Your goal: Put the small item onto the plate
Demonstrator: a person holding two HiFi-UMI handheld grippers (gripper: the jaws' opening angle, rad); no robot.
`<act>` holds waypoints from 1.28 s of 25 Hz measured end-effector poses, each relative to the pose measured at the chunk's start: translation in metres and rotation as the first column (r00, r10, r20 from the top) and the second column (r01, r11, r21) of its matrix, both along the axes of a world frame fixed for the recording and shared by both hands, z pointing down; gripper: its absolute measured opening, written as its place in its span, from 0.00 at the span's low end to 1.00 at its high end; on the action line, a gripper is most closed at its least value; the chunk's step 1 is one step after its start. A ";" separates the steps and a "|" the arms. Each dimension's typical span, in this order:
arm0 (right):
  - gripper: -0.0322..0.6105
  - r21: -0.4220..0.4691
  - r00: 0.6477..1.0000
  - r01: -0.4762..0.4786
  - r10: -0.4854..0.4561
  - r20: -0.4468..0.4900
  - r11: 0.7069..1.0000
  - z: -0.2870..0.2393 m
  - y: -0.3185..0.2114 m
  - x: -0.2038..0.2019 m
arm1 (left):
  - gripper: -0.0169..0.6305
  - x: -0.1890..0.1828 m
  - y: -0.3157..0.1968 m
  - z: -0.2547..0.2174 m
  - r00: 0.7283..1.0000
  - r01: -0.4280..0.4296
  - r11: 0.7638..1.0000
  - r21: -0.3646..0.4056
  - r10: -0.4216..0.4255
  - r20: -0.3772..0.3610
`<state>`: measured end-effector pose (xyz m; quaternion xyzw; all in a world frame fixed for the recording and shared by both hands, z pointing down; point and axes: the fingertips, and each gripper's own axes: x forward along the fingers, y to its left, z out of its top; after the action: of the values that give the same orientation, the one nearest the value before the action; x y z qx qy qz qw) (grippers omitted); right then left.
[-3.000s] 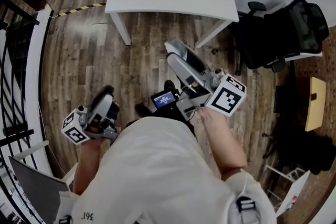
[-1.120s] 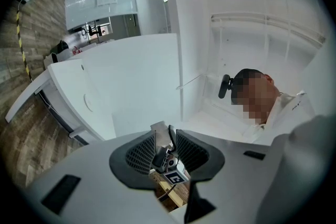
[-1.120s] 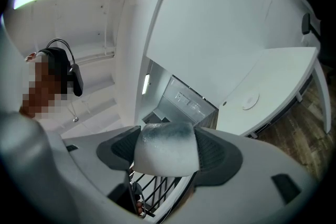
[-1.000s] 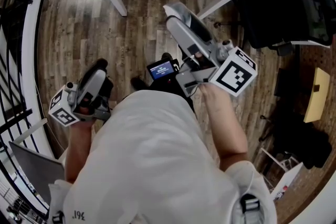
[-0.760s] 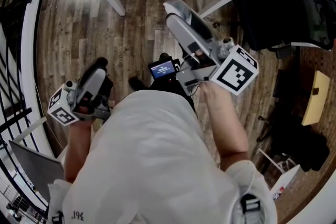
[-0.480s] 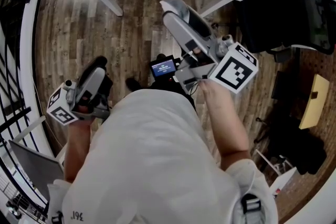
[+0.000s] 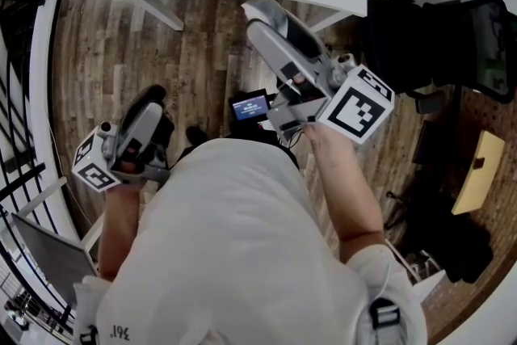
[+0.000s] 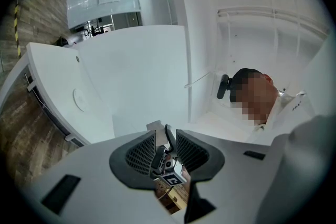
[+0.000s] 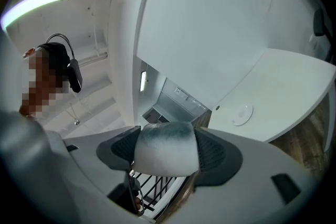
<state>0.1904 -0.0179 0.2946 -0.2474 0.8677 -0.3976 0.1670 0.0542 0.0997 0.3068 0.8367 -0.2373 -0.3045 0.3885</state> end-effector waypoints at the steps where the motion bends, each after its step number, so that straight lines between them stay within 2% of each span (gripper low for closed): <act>1: 0.54 -0.003 1.000 0.005 -0.005 -0.001 1.000 0.001 -0.004 0.003 | 0.19 0.004 -0.004 -0.001 1.000 0.004 1.000 0.001 -0.004 0.000; 8: 0.54 -0.006 1.000 0.031 -0.031 -0.004 1.000 0.004 -0.027 0.025 | 0.19 0.028 -0.028 -0.003 1.000 0.031 1.000 0.005 -0.031 0.003; 18: 0.54 -0.026 1.000 0.012 -0.012 -0.013 1.000 0.013 -0.045 0.023 | 0.19 0.023 -0.048 0.001 1.000 0.016 1.000 -0.010 -0.016 0.004; 24: 0.54 -0.036 0.998 -0.047 0.045 -0.037 0.998 0.019 -0.065 0.004 | 0.19 -0.001 -0.078 0.004 0.999 -0.040 0.999 -0.014 0.040 -0.007; 32: 0.54 -0.048 0.987 -0.154 0.152 -0.051 0.987 0.012 -0.103 -0.040 | 0.19 -0.057 -0.131 -0.005 0.989 -0.146 0.989 -0.014 0.146 0.002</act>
<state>0.1508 -0.1210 0.3069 -0.3267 0.8392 -0.3999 0.1703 -0.0027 -0.0312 0.3017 0.8495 -0.1782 -0.2725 0.4151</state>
